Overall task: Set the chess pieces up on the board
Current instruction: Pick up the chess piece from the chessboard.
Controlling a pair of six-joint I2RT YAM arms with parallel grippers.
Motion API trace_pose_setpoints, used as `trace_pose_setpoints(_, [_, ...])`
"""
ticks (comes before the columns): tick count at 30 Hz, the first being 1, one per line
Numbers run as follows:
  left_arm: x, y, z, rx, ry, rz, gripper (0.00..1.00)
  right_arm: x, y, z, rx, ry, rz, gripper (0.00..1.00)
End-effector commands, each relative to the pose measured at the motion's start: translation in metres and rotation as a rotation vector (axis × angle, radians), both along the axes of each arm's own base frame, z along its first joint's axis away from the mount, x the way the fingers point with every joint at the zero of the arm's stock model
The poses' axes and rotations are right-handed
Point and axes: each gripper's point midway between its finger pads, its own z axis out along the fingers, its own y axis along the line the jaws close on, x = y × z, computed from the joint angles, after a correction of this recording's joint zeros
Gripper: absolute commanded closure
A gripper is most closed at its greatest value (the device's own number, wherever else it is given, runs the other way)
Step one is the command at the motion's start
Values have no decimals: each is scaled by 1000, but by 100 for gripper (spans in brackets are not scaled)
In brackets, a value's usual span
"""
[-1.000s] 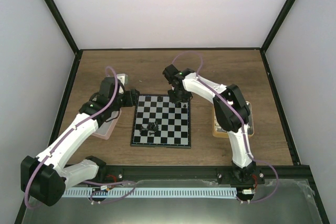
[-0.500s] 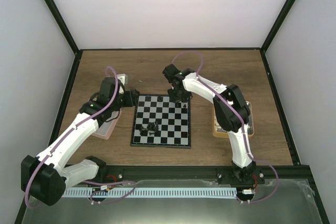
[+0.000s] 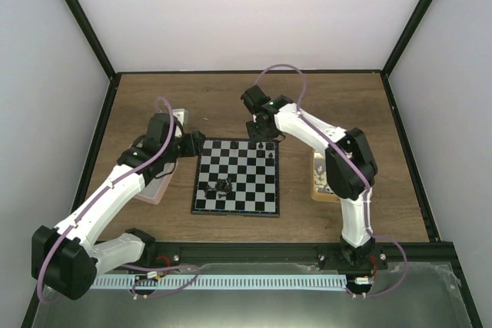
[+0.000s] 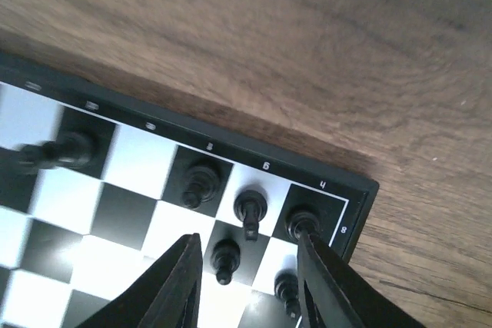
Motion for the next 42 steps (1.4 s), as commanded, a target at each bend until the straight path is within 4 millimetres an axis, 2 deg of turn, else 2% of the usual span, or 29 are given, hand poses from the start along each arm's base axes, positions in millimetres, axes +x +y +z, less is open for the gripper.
trace_pose_setpoints(1, [1, -1, -4, -2, 9, -10, 31, 1, 10, 55, 145, -105, -21, 63])
trace_pose_setpoints(8, [2, 9, 12, 7, -43, 42, 31, -44, 43, 60, 259, -89, 35, 62])
trace_pose_setpoints(11, [4, 14, 22, -1, -77, 74, 31, -75, 69, 62, 322, -68, 85, 61])
trace_pose_setpoints(15, [6, 19, 31, -14, -109, 108, 31, -111, 96, 50, 354, -19, 145, 57])
trace_pose_setpoints(19, [6, 23, 38, -24, -131, 137, 31, -133, 111, 25, 328, 34, 167, 56])
trace_pose_setpoints(26, [6, 25, 43, -31, -149, 150, 31, -142, 118, -1, 244, 59, 187, 56])
trace_pose_setpoints(33, [7, 24, 39, -32, -138, 146, 31, -143, 112, -27, 155, 85, 182, 74])
trace_pose_setpoints(38, [7, 22, 38, -38, -136, 138, 31, -145, 115, -38, 156, 104, 187, 75])
trace_pose_setpoints(42, [7, 22, 37, -36, -133, 137, 31, -144, 109, -49, 122, 111, 164, 77])
